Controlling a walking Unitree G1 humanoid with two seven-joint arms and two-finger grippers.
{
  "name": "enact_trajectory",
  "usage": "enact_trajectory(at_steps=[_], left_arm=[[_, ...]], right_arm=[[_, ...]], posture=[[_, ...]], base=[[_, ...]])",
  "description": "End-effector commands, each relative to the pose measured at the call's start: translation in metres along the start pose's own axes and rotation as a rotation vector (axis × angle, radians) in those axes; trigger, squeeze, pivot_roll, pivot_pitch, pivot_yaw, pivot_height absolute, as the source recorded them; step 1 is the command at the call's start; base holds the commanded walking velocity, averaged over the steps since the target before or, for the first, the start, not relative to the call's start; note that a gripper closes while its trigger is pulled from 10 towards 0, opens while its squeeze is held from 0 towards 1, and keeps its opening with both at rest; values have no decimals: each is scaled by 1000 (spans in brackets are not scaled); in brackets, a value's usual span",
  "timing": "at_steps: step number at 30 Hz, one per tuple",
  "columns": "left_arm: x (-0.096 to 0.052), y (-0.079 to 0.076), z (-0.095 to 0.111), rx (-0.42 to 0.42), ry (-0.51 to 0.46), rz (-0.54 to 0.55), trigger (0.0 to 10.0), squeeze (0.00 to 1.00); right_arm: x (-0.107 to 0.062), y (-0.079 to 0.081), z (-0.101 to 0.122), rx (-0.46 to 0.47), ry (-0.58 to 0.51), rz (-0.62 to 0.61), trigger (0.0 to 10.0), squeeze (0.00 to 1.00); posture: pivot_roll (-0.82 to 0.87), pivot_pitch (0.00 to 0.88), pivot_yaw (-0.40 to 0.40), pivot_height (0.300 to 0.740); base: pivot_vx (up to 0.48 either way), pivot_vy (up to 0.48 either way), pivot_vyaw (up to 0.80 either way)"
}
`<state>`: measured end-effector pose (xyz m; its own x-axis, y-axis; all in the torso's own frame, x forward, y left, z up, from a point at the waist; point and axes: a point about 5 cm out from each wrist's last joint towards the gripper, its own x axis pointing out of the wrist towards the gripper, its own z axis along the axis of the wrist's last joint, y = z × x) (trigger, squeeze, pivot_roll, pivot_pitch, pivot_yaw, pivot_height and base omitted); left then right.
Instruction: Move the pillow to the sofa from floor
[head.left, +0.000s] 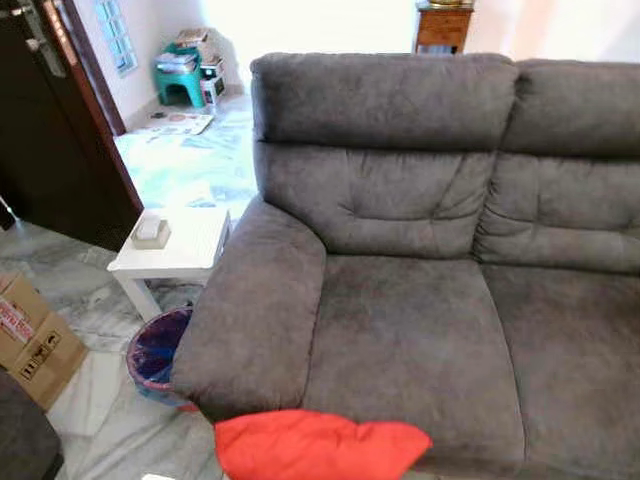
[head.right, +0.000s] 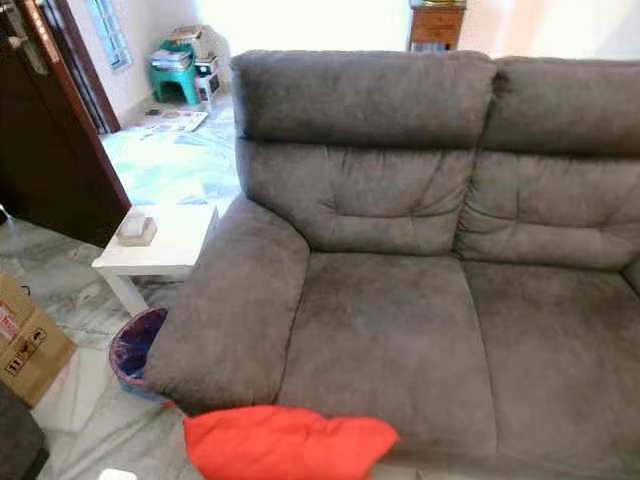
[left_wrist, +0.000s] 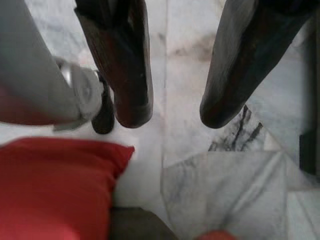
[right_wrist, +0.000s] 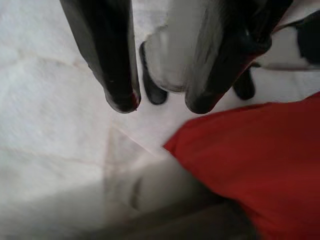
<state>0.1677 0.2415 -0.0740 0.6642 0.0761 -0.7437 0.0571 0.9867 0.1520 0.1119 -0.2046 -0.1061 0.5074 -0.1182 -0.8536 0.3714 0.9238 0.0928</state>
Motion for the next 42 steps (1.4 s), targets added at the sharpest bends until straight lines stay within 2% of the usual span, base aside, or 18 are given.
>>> enact_trajectory(at_steps=[1, 5, 8, 9, 10, 11, 12, 13, 14, 15, 16, 17, 19, 25, 31, 35, 42], left_arm=[[1, -3, 3, -7, -24, -5, 10000, 0], [5, -4, 21, -18, -102, -4, 10000, 0], [7, -3, 46, -19, -218, 1, 10000, 0], [7, -4, 55, 11, -268, -4, 10000, 0], [5, -4, 72, 52, -372, -4, 10000, 0], [3, -4, 87, 47, -461, 7, 10000, 0], [3, -4, 87, 47, -461, 7, 10000, 0], [-2, -3, 102, 42, -547, 20, 10000, 0], [-2, -3, 102, 42, -547, 20, 10000, 0], [-6, -3, 111, 46, -601, 26, 10000, 0], [-15, -2, 123, 44, -685, 41, 10000, 0], [-15, -2, 123, 44, -685, 41, 10000, 0], [-28, 2, 130, 46, -757, 66, 10000, 0], [-44, 4, 133, 61, -816, 76, 10000, 0], [-47, -1, 134, 60, -803, 51, 10000, 0], [-50, -9, 137, 75, -798, 23, 10000, 0], [-52, -11, 138, 86, -795, 17, 10000, 0]], right_arm=[[-1, -3, -3, -2, 5, -3, 10000, 0], [0, -1, 4, -3, -18, 12, 10000, 0], [3, 2, 15, -2, -59, 30, 10000, 0], [4, 4, 20, -6, -78, 36, 10000, 0], [5, 7, 30, 1, -124, 49, 10000, 0], [6, 11, 42, 9, -179, 73, 10000, 0], [6, 11, 42, 9, -179, 73, 10000, 0], [7, 17, 54, 8, -240, 107, 10000, 0], [7, 17, 54, 8, -240, 107, 10000, 0], [7, 22, 64, 9, -287, 139, 10000, 0], [5, 32, 85, 20, -392, 196, 10000, 0], [5, 32, 85, 20, -392, 196, 10000, 0], [0, 43, 114, 17, -539, 255, 10000, 0], [-8, 51, 132, 14, -647, 289, 10000, 0], [-8, 58, 128, 15, -655, 300, 10000, 0], [-9, 58, 121, 1, -637, 296, 10000, 0], [-9, 59, 120, 1, -637, 296, 10000, 0]], posture=[[113, 95, 16, 740], [113, 95, 16, 740], [113, 95, 17, 740], [112, 94, 18, 740], [113, 95, 18, 740], [114, 95, 22, 740], [114, 95, 22, 740], [112, 94, 25, 740], [112, 94, 25, 740], [112, 94, 24, 740], [113, 94, 22, 740], [113, 94, 22, 740], [113, 92, 18, 740], [120, 85, 14, 740], [119, 73, 14, 740], [119, 70, 14, 740], [120, 75, 13, 740]], base=[[0, 0, 0], [0, 0, 0], [0, 0, 0], [0, 0, 0], [0, 0, 0], [0, 0, 0], [0, 0, 0], [0, 0, 0], [0, 0, 0], [0, 0, 0], [0, 0, 0], [0, 0, 0], [0, 0, 0], [0, 0, 0], [0, 0, 0], [0, 0, 800], [0, 0, 800]])
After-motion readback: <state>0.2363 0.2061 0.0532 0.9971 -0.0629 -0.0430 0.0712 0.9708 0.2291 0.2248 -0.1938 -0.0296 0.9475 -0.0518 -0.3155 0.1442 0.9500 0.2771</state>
